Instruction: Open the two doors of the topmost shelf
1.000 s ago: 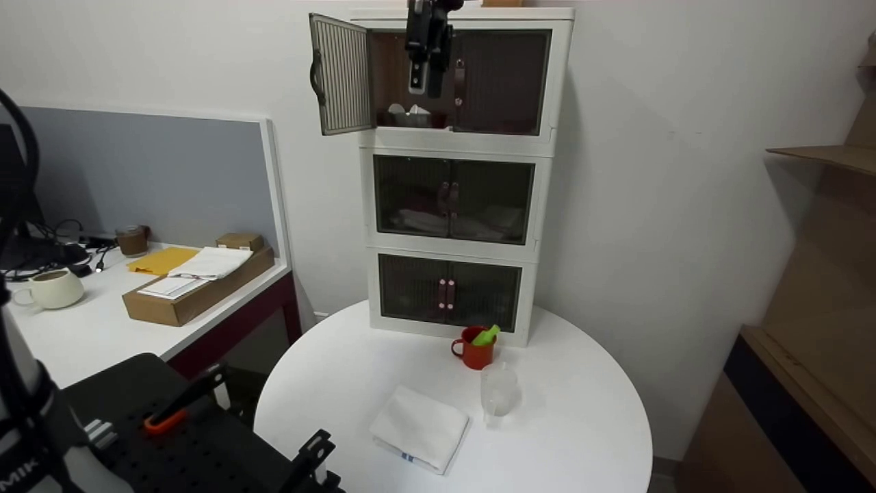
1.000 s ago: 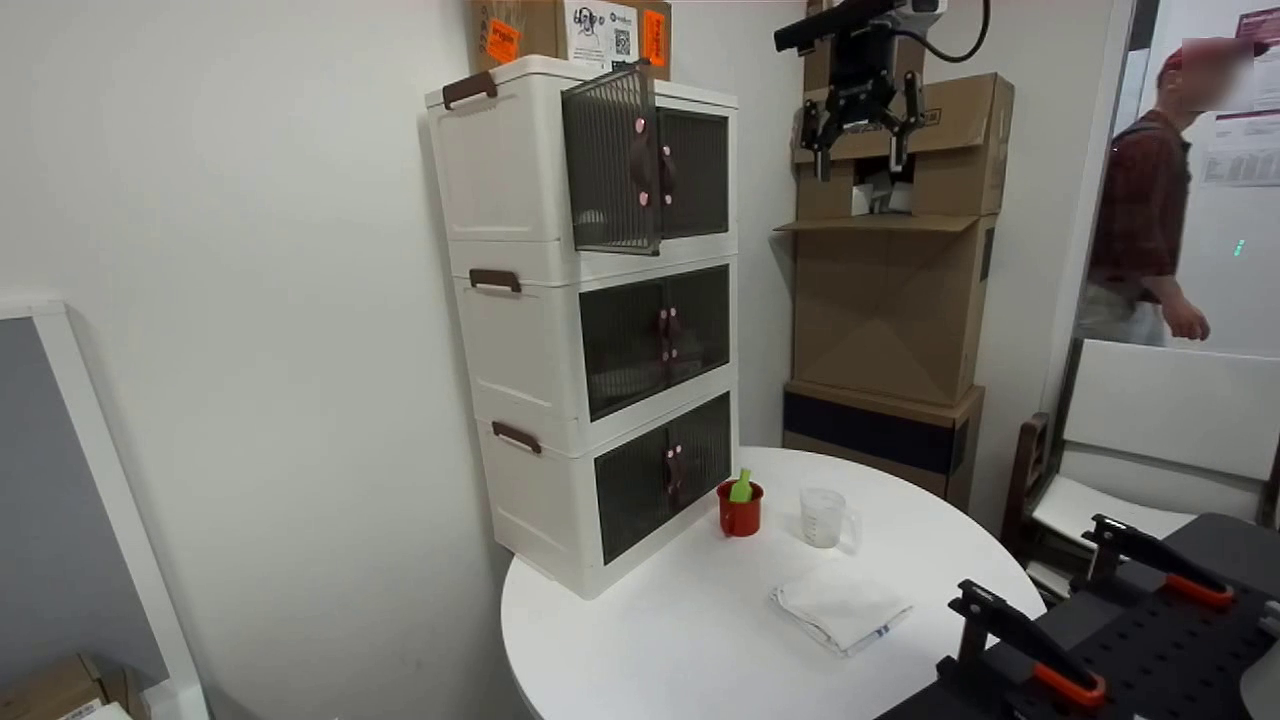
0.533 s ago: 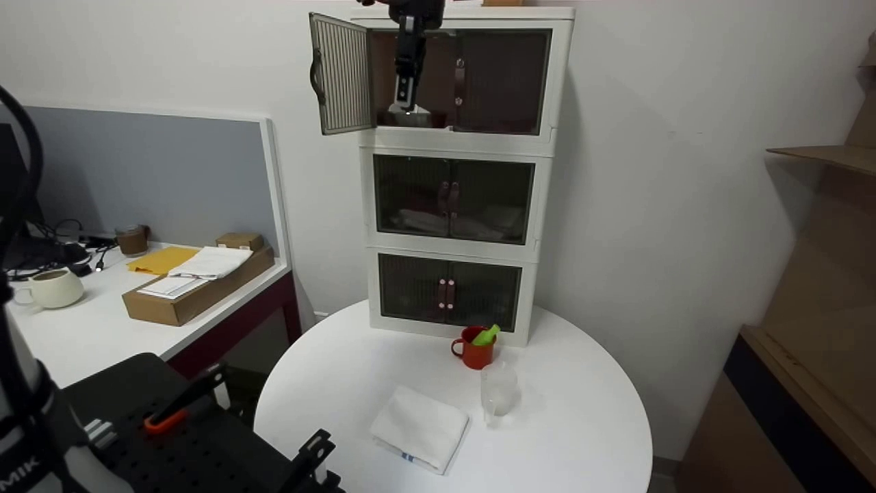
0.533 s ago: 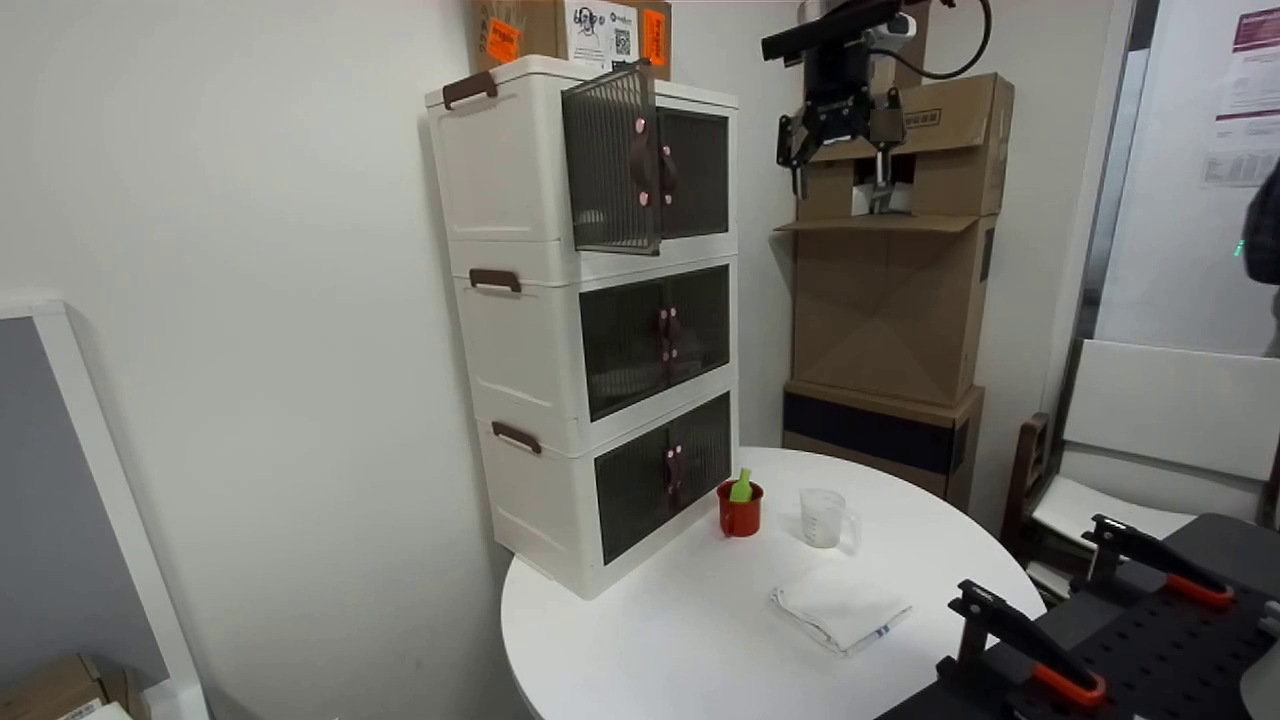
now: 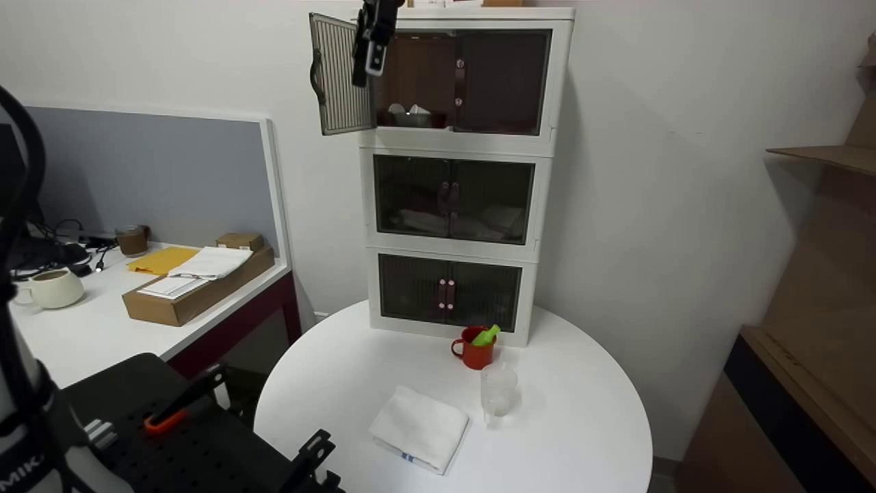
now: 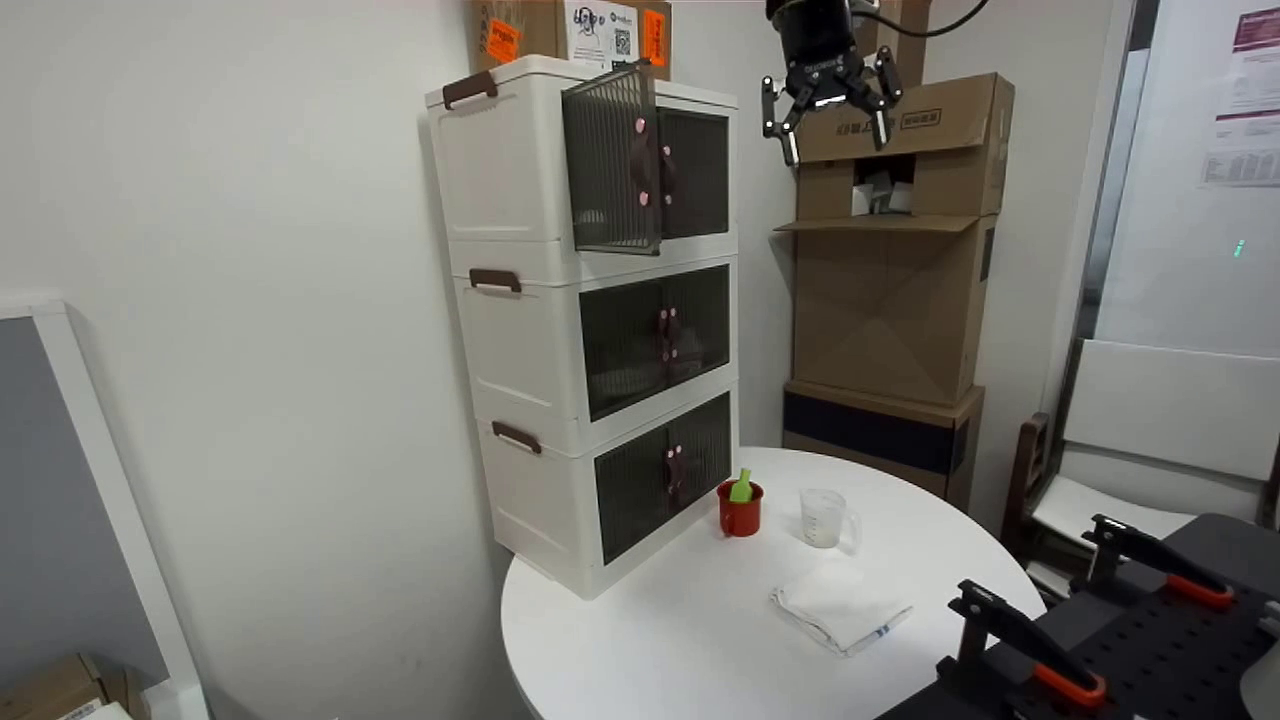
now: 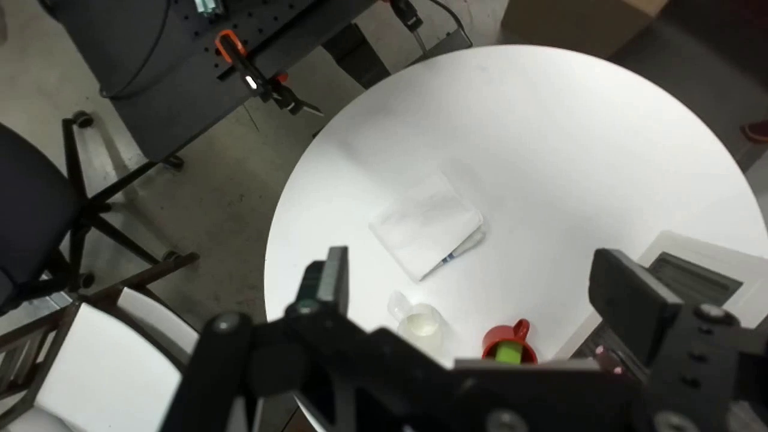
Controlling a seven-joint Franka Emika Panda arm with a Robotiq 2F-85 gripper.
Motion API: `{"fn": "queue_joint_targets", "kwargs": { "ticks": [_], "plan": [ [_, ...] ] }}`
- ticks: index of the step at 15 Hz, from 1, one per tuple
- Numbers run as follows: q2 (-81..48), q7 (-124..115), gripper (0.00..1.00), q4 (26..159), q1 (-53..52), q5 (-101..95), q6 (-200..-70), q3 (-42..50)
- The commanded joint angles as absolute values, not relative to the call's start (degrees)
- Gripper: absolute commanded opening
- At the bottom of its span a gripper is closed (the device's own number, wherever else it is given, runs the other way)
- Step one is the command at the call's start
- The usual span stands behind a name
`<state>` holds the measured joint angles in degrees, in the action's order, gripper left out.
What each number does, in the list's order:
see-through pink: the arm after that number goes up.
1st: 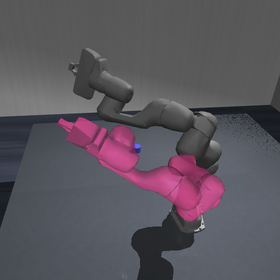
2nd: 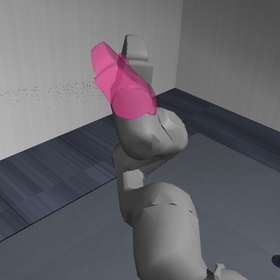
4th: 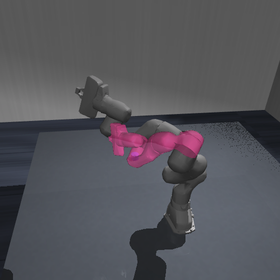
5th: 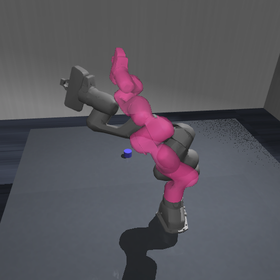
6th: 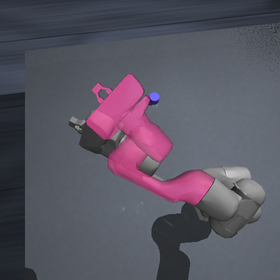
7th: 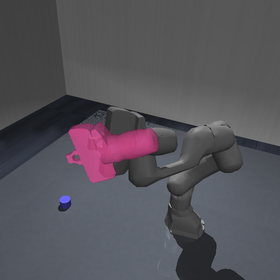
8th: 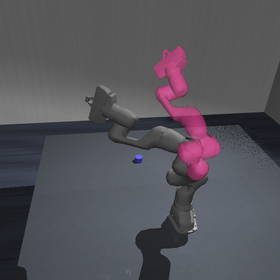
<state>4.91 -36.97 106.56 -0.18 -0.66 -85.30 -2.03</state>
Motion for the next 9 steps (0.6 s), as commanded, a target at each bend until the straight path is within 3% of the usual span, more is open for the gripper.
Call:
{"fn": "queue_joint_targets", "kwargs": {
  "ticks": [1,9],
  "plan": [
    [4.84,-28.29,1.00,103.69,-0.90,-4.78,-78.18,-2.64],
    [4.53,-9.73,1.00,104.71,-1.76,-21.48,-75.04,-3.53]
  ]
}}
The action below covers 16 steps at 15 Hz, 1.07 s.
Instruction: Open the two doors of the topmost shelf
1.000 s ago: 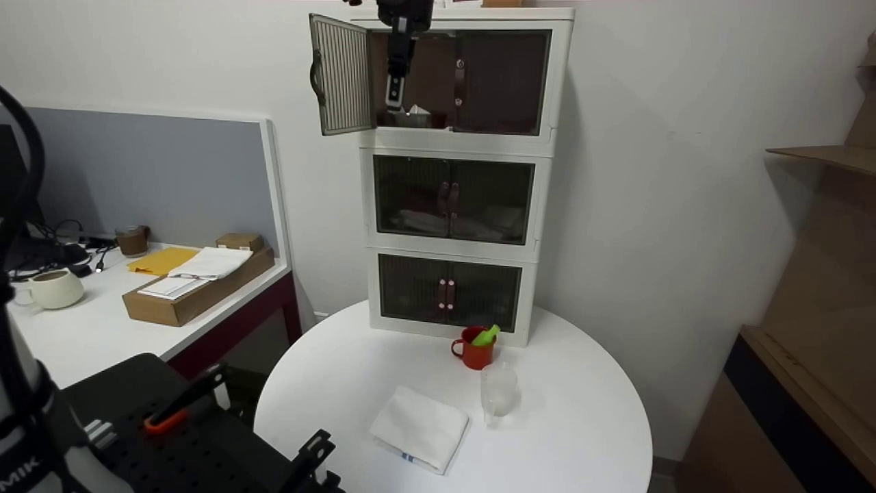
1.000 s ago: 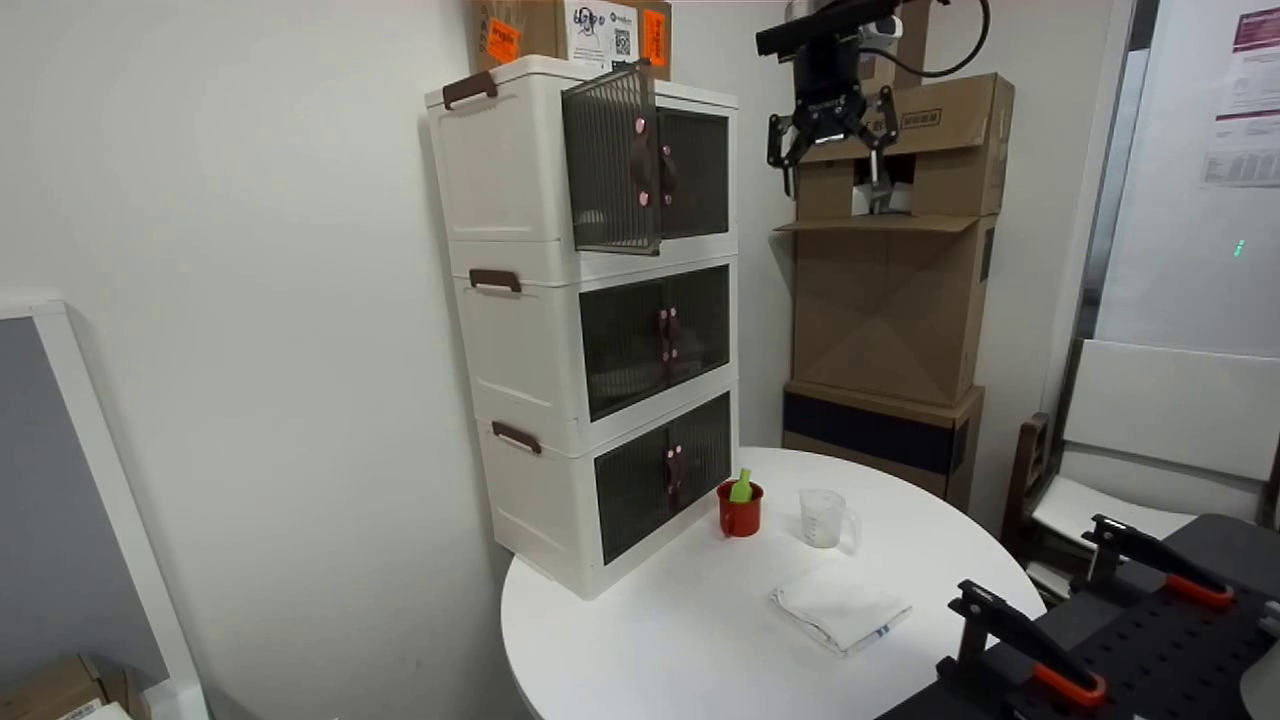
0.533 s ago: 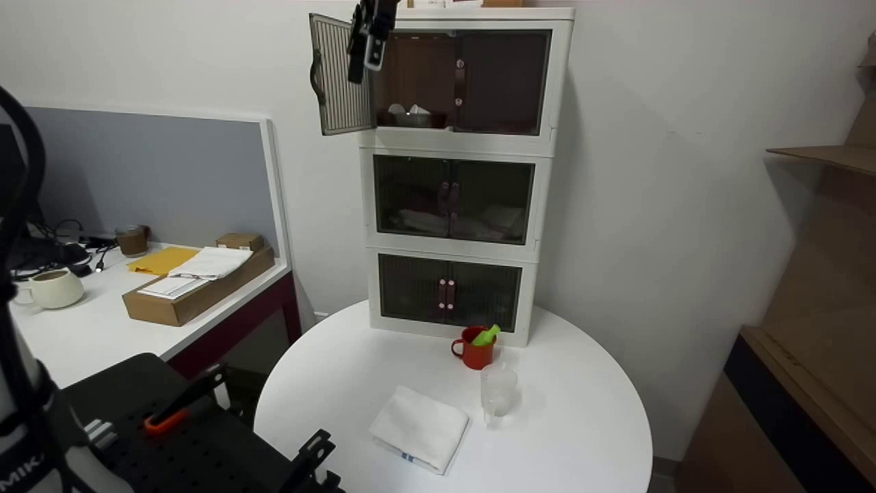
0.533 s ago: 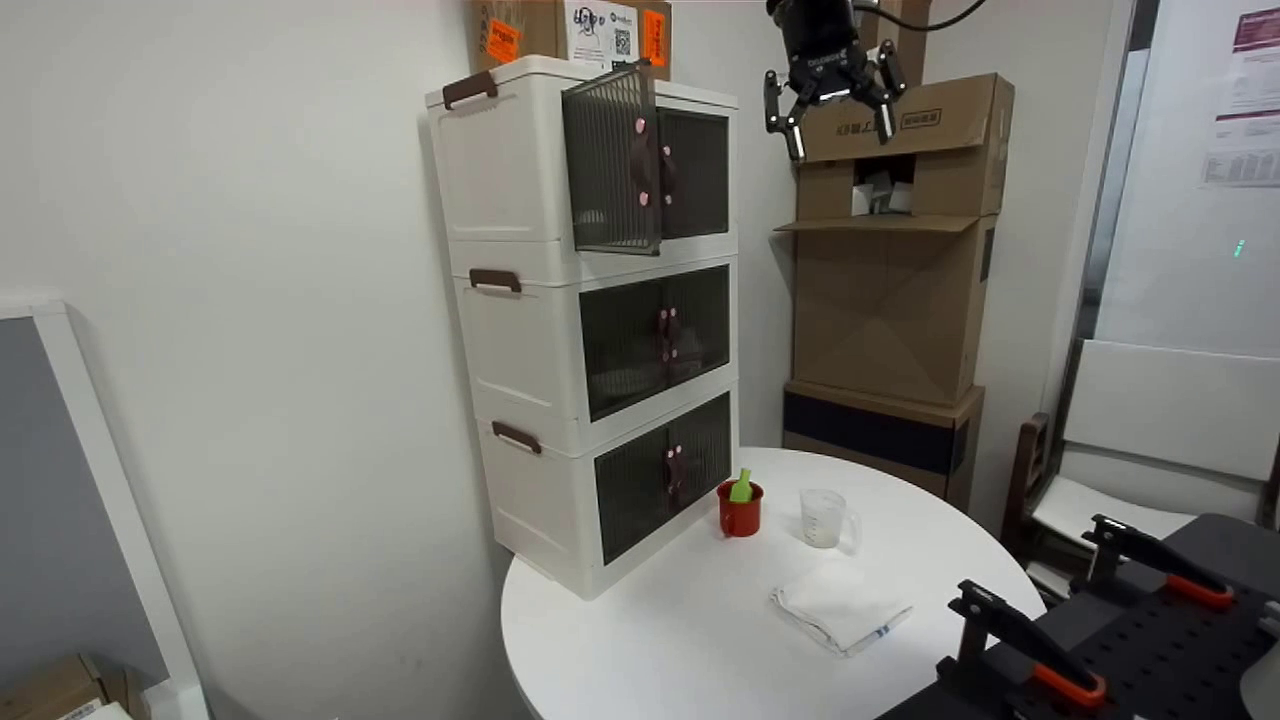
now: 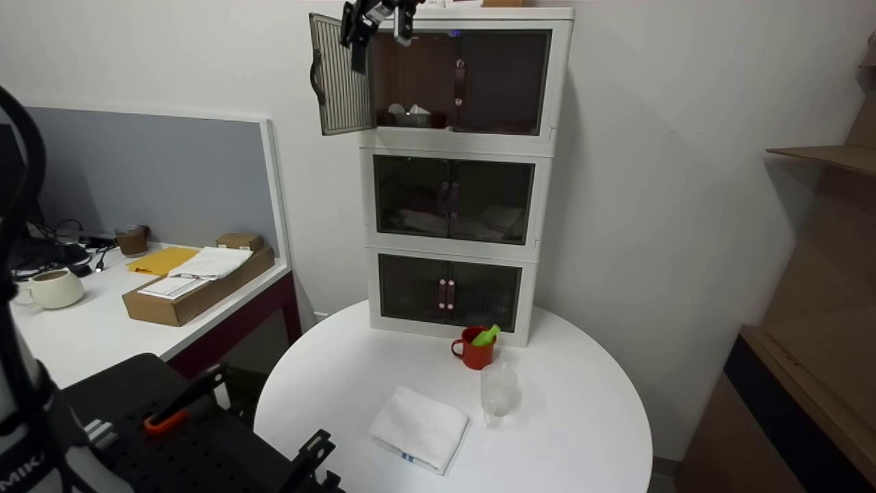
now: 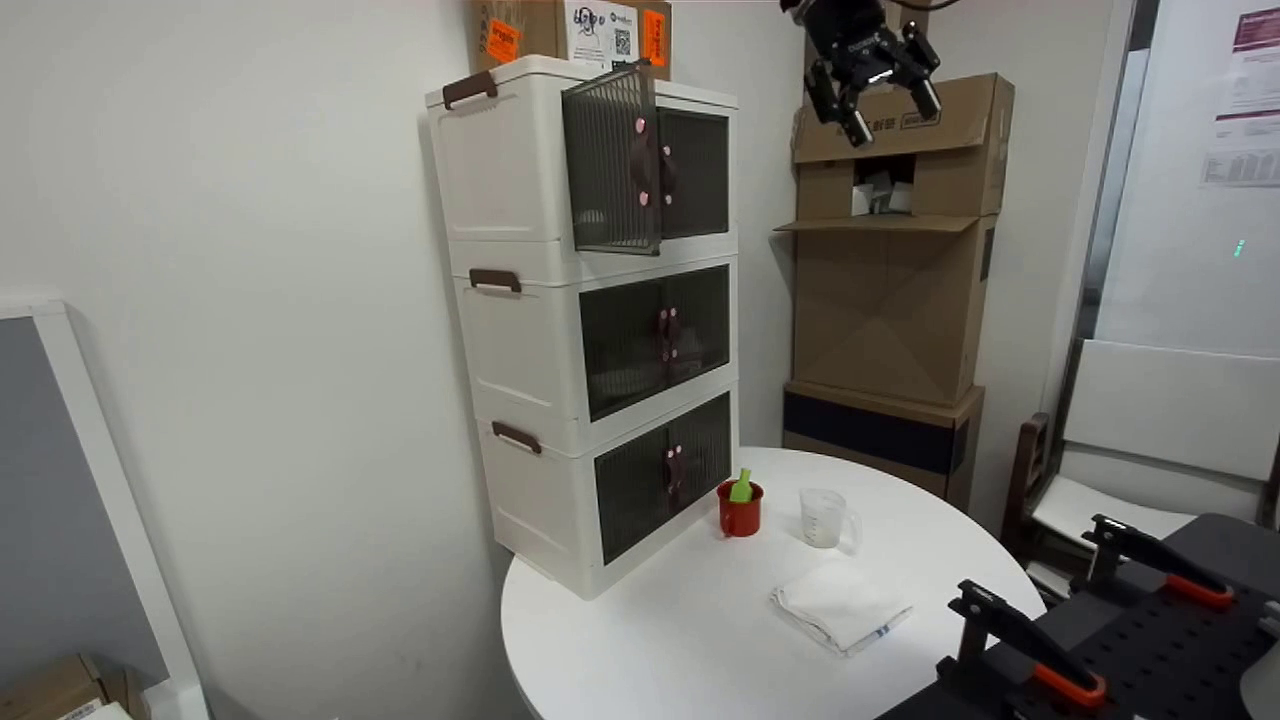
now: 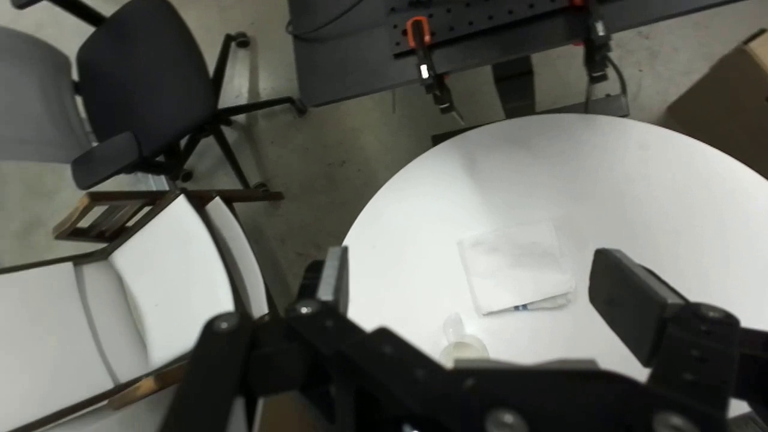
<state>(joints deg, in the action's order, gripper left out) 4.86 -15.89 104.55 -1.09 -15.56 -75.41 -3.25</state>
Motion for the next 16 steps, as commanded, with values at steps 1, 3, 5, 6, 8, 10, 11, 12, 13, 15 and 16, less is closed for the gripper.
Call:
{"fn": "queue_joint_targets", "kwargs": {
  "ticks": [1,3,5,6,8,10,11,12,13,15,16],
  "plan": [
    [4.55,-7.51,1.00,105.34,-1.81,-23.92,-76.17,-3.51],
    [4.63,-3.61,1.00,107.12,-1.89,-28.71,-78.98,-3.43],
    [6.19,0.39,1.00,110.77,-1.48,-33.67,-83.53,-2.75],
    [6.36,1.81,1.00,112.25,-1.33,-36.14,-86.35,-2.52],
    [6.64,3.47,1.00,115.39,-1.16,-41.02,-92.25,-2.07],
    [4.72,1.60,1.00,112.96,-1.24,-39.80,-90.60,-2.15],
    [4.78,1.99,1.00,114.17,-1.13,-41.31,-92.69,-1.93],
    [4.86,2.10,1.00,114.90,-1.11,-41.97,-93.58,-1.86],
    [4.96,2.15,1.00,115.26,-1.12,-42.19,-93.87,-1.86],
    [5.28,2.30,1.00,115.41,-1.16,-42.23,-93.93,-1.87],
    [6.12,2.15,1.00,115.91,-1.01,-39.91,-95.42,-1.45]
  ]
}}
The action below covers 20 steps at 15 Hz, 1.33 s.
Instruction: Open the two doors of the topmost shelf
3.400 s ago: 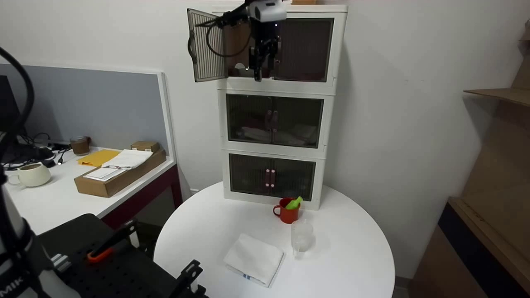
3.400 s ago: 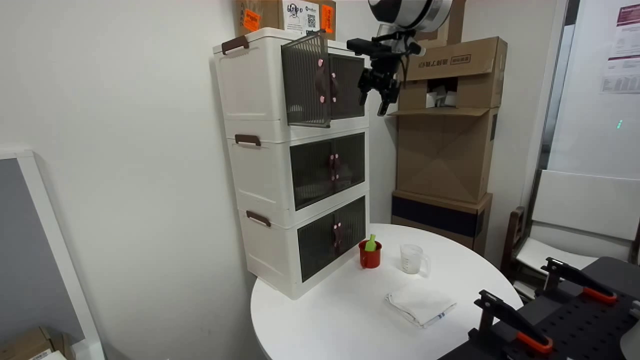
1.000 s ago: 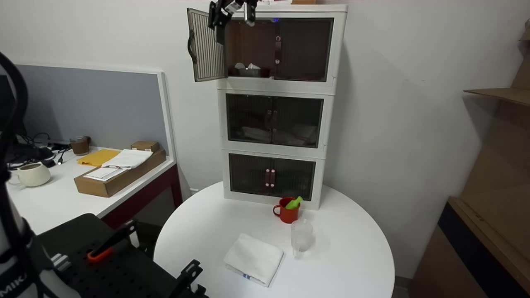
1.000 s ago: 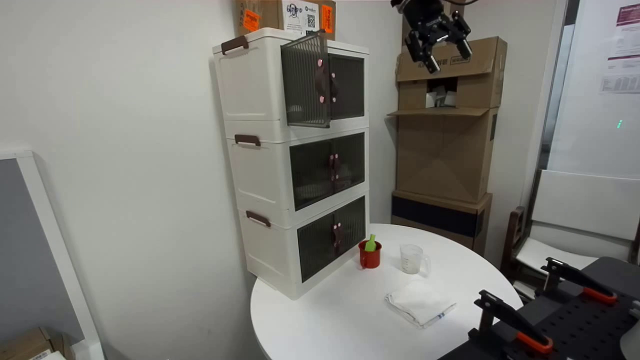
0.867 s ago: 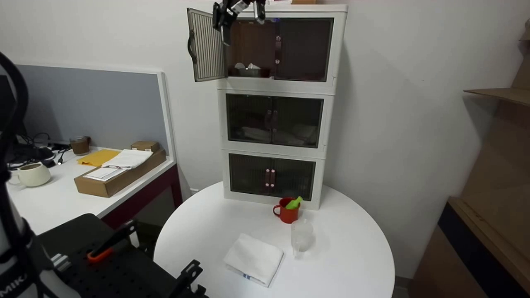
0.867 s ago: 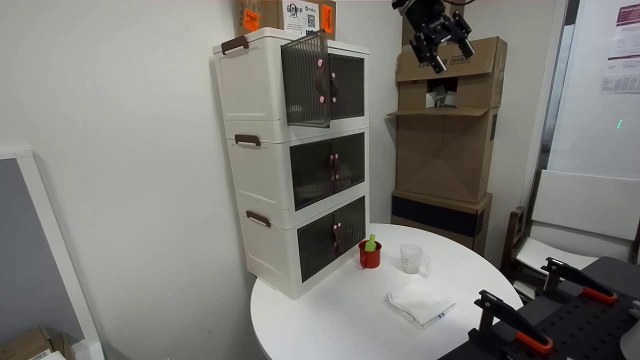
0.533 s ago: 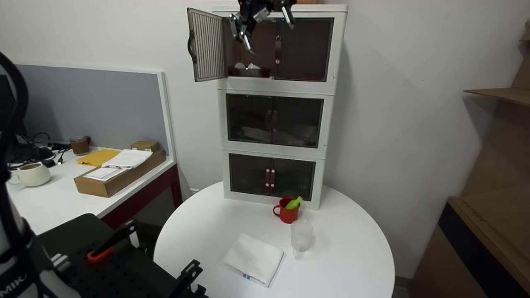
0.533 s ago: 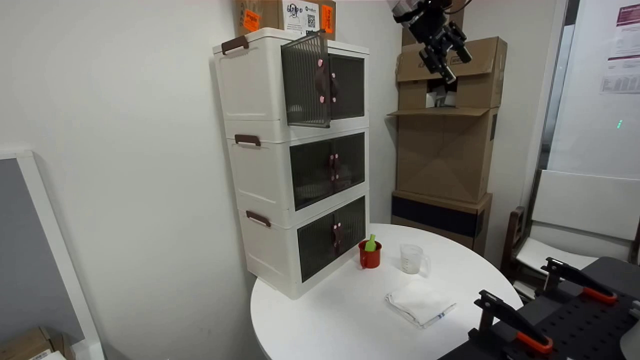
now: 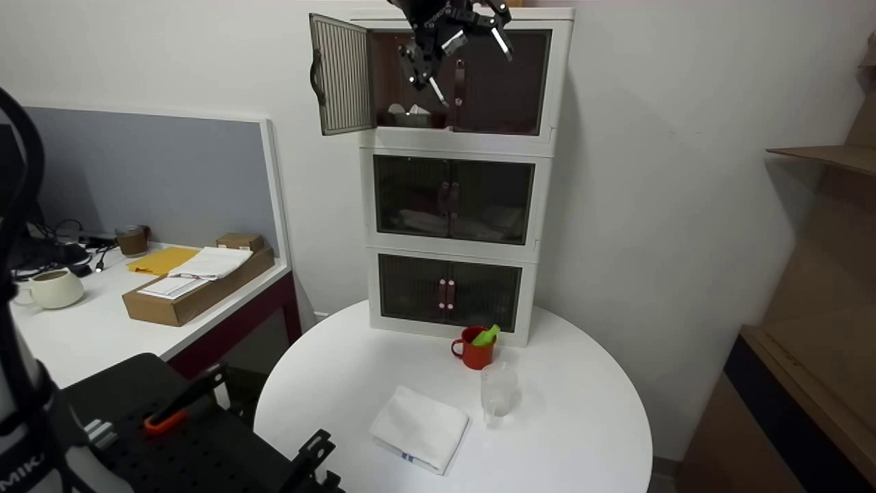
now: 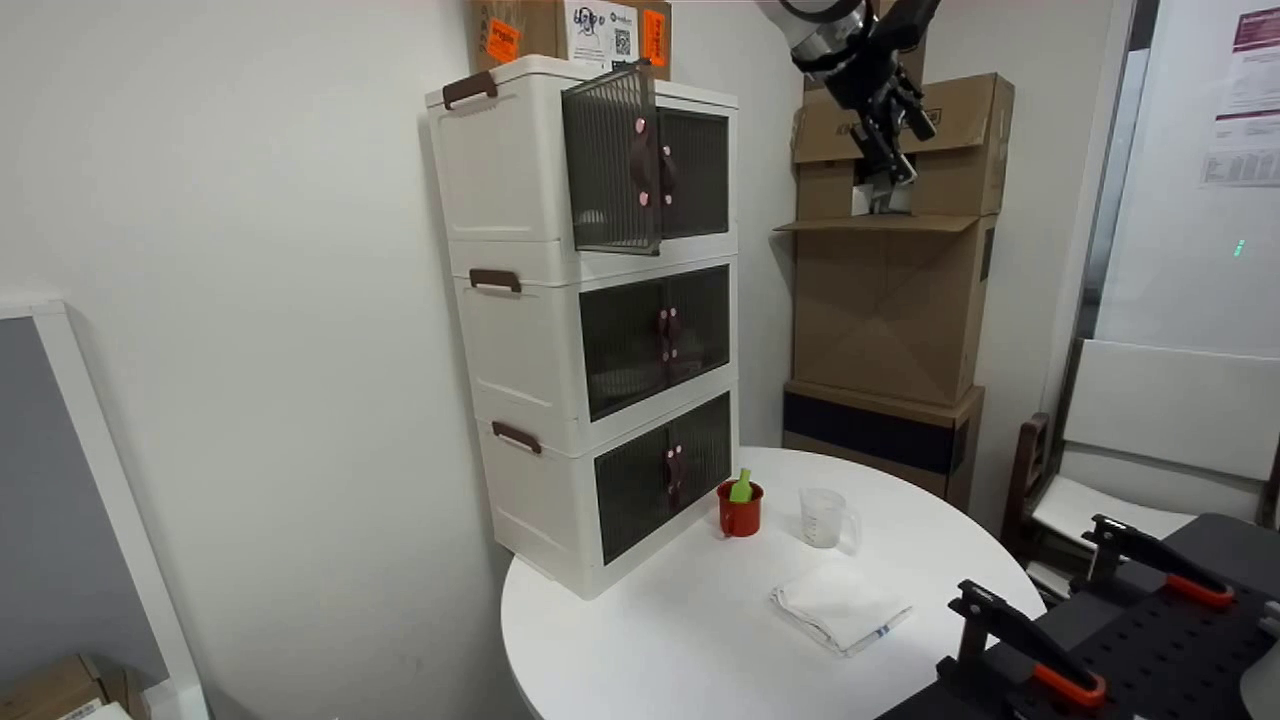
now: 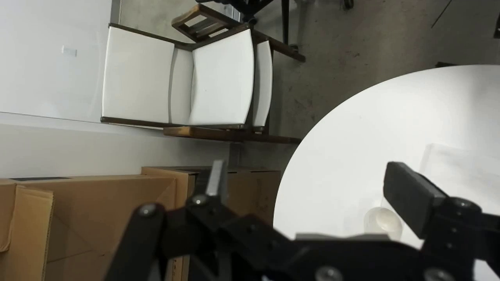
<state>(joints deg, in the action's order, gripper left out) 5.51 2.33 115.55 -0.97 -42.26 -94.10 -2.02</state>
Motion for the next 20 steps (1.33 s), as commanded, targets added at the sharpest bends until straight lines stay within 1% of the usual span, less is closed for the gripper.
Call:
{"fn": "queue_joint_targets", "kwargs": {
  "ticks": [1,6,12,15,18,20],
  "plan": [
    [6.65,2.70,1.00,116.00,-0.74,-37.62,-97.62,-0.86],
    [5.31,12.07,1.00,113.43,1.23,-30.70,-113.46,2.60],
    [1.11,33.85,1.00,108.02,3.87,-16.00,-129.75,7.27],
    [-4.63,46.93,1.00,103.14,4.36,-4.81,-132.64,7.31],
    [-10.36,59.18,1.00,97.76,5.57,4.85,-131.27,5.17],
    [-13.63,66.34,1.00,94.34,6.53,7.56,-130.09,3.55]
  ]
}}
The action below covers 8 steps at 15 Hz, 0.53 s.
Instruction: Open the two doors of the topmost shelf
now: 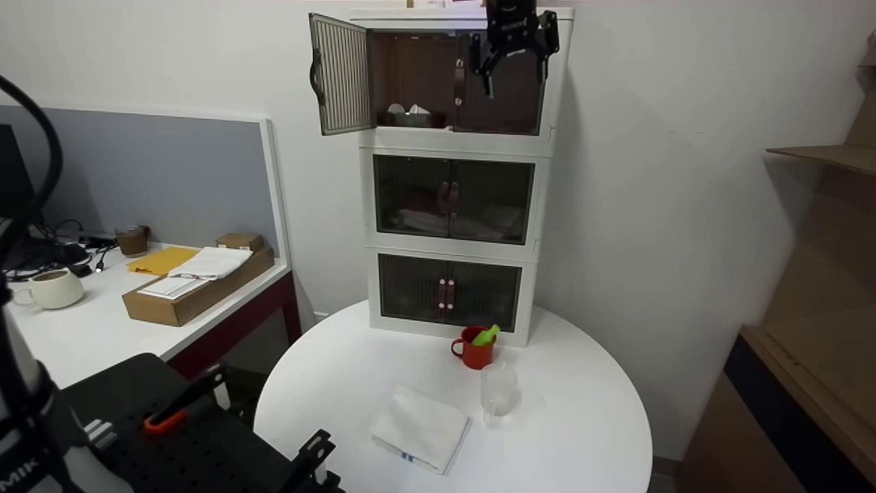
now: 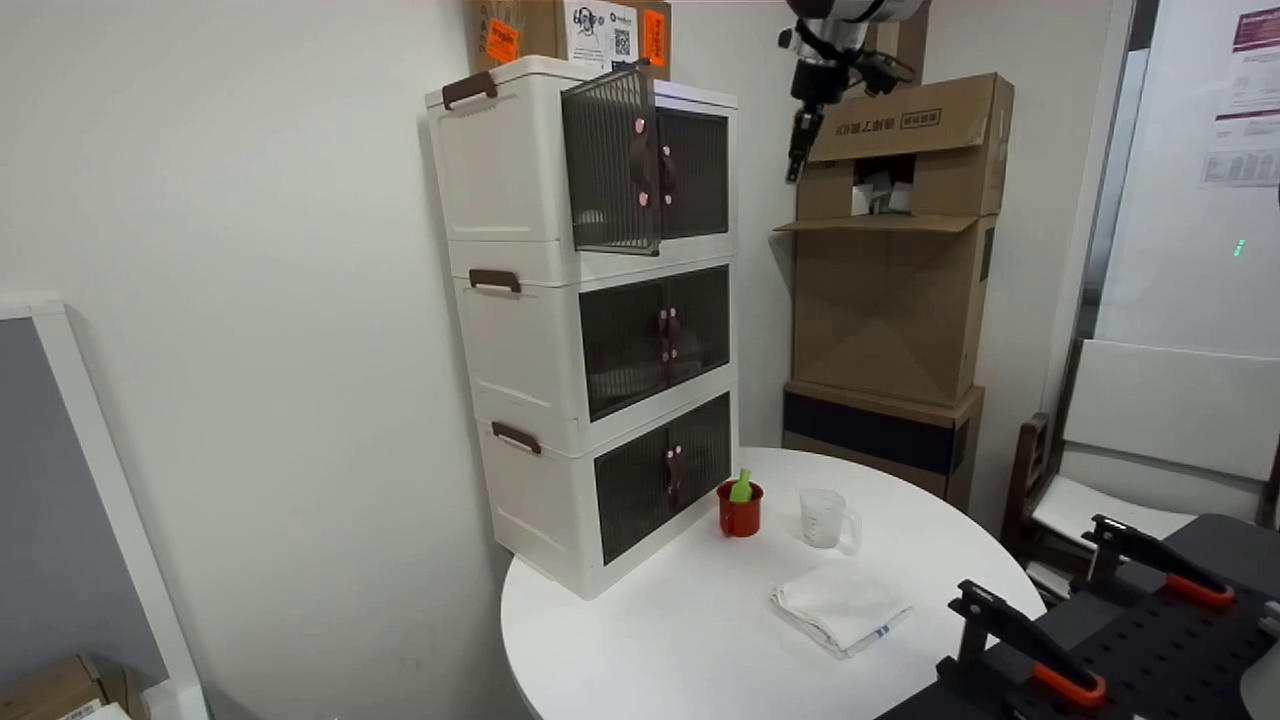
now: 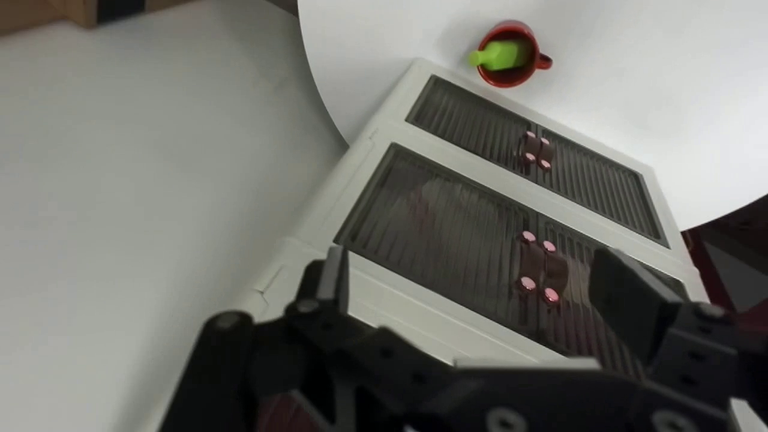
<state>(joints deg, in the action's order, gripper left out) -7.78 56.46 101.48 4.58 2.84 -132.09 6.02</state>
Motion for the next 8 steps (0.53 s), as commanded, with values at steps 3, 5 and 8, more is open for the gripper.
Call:
{"fn": "queue_joint_targets", "kwargs": {
  "ticks": [3,5,8],
  "plan": [
    [-17.26,76.32,1.00,90.59,8.33,9.00,-130.22,1.05],
    [-18.89,83.92,1.00,88.87,10.11,11.82,-130.91,-0.76],
    [-20.72,95.30,1.00,87.10,13.35,20.63,-131.59,-3.96]
  ]
}}
